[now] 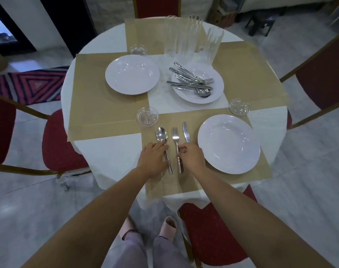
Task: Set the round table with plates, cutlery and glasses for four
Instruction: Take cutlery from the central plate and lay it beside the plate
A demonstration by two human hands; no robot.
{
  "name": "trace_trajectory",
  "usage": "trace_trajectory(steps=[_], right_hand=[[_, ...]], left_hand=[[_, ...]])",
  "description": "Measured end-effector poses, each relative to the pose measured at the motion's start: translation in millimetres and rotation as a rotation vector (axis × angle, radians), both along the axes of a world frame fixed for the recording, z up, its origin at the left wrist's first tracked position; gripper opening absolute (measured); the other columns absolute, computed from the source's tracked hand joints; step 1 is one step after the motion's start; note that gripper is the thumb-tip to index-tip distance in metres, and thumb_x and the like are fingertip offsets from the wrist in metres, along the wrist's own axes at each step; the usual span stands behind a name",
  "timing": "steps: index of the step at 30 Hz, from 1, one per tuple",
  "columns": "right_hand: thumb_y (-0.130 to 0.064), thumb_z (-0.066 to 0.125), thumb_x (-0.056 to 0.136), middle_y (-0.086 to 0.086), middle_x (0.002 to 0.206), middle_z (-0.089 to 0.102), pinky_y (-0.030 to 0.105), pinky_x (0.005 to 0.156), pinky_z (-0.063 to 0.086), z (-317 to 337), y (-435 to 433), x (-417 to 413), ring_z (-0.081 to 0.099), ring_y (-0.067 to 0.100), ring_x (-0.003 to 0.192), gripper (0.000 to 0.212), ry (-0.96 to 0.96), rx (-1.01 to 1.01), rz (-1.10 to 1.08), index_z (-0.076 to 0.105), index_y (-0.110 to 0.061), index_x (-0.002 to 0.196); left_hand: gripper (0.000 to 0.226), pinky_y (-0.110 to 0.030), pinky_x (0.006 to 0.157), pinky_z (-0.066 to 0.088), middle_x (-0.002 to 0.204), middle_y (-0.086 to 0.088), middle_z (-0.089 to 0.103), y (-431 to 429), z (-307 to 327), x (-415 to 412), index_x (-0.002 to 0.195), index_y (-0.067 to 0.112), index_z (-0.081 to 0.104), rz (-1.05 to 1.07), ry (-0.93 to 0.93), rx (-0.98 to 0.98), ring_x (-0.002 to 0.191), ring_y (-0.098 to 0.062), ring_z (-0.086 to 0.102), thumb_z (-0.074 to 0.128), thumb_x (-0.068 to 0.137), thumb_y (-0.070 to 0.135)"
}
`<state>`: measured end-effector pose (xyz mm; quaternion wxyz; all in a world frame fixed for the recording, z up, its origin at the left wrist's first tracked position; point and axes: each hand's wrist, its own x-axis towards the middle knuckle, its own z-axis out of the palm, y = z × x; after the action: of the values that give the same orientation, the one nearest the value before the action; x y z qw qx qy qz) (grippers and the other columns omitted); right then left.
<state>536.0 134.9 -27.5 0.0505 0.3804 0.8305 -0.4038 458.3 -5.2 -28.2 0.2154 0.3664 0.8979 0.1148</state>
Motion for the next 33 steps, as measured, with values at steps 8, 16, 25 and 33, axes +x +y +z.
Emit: trace_trajectory(steps=[8,16,25,33], right_hand=[[-0.013,0.069,0.083,0.0,0.092,0.073,0.036,0.085,0.056,-8.0,-1.9,0.2,0.068,0.017,0.086,0.013,0.0,-0.085,-0.07,0.073,-0.016,0.096],[-0.016,0.071,0.081,-0.001,0.085,0.071,0.043,0.079,0.059,-13.6,-5.4,0.2,0.071,0.02,0.08,0.01,-0.012,-0.143,-0.115,0.069,-0.024,0.086],[-0.013,0.07,0.081,0.002,0.084,0.071,0.044,0.08,0.058,-9.7,-6.6,-0.1,0.07,0.022,0.081,0.011,-0.011,-0.103,-0.089,0.066,-0.024,0.08],[-0.013,0.064,0.085,0.003,0.09,0.07,0.042,0.082,0.057,-8.0,-7.5,6.2,0.067,0.022,0.085,0.008,-0.022,-0.033,-0.087,0.069,-0.017,0.09]], left_hand=[[0.071,-0.039,0.114,0.018,0.157,0.01,0.022,0.8,-2.4,5.0,0.146,0.03,0.031,-0.001,-0.041,0.062,0.141,-0.022,0.02,0.061,0.084,0.046],[0.081,-0.038,0.116,0.012,0.159,0.007,0.018,-2.8,-5.0,8.9,0.149,0.034,0.021,0.057,-0.028,0.061,0.142,-0.023,0.016,0.06,0.082,0.053],[0.078,-0.038,0.116,0.011,0.157,0.005,0.022,-3.0,-7.1,16.7,0.149,0.03,0.024,0.05,0.015,0.096,0.143,-0.023,0.017,0.058,0.082,0.053],[0.08,-0.036,0.116,0.013,0.155,0.001,0.024,-5.8,-10.5,19.5,0.15,0.024,0.023,0.024,0.105,0.095,0.142,-0.023,0.02,0.052,0.084,0.058]])
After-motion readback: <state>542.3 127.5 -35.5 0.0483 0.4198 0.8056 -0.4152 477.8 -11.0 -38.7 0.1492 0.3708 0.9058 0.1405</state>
